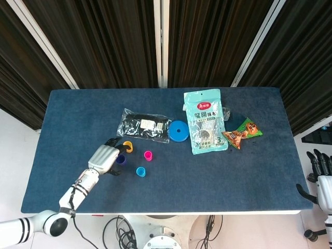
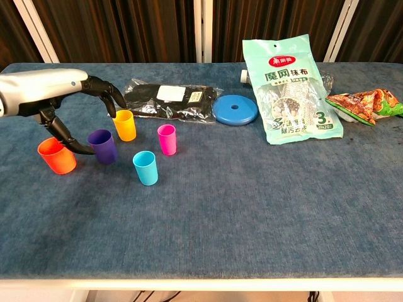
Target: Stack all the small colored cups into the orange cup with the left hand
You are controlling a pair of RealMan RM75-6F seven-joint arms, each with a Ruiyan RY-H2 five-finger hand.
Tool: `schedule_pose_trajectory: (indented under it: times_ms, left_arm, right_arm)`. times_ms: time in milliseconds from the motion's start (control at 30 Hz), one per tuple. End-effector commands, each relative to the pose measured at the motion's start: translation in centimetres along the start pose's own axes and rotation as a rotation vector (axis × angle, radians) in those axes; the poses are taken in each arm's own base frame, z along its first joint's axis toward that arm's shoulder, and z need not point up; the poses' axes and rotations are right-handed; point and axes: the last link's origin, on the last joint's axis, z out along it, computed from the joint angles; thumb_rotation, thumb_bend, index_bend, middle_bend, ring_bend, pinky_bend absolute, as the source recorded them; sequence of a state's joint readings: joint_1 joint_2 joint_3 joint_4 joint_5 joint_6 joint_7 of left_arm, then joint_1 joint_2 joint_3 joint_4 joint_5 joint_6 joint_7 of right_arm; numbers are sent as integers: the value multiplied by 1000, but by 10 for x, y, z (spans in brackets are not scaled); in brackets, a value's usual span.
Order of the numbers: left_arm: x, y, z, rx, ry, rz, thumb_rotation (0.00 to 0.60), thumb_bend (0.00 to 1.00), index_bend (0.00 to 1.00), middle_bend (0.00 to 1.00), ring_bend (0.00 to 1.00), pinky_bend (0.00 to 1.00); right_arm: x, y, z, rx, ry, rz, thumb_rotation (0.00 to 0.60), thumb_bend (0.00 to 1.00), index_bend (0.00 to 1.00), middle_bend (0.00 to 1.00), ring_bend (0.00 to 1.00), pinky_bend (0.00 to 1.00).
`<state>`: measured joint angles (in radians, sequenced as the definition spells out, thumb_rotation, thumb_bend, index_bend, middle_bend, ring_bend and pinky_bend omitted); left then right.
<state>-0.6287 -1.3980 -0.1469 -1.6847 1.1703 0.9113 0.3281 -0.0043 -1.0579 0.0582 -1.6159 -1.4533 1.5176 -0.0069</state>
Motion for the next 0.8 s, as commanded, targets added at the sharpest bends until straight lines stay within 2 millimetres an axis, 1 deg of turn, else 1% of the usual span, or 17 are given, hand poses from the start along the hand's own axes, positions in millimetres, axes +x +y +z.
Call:
schedule_pose_trajectory:
  times_ms: [33, 200, 367, 533, 800]
  left_arm:
    - [-5, -1, 6, 15, 23, 52, 600, 136, 264, 284, 28, 104]
    - [-10, -6, 8, 41, 32, 101, 600, 152, 295, 289, 28, 103]
    - [-15, -8, 9, 54, 19, 107, 600, 159, 328, 302, 29, 103]
    - [-20, -9, 12, 47, 20, 136, 600, 170, 366, 326, 29, 103]
    - [-28, -11, 17, 38, 39, 146, 600, 215, 387, 377, 47, 102]
  right_arm:
    - [0, 1, 0, -1, 0, -1, 600, 191, 0, 0, 0, 0]
    - [0, 1, 0, 0, -4, 2, 600, 207, 0, 0, 0, 0]
    - [-3, 2, 0, 1, -13, 6, 600, 209, 0, 0, 0, 0]
    - [-4, 2, 0, -3, -12, 6, 600, 213, 0, 0, 0, 0]
    - [-5, 7, 1, -35, -12, -1, 600, 230, 0, 0, 0, 0]
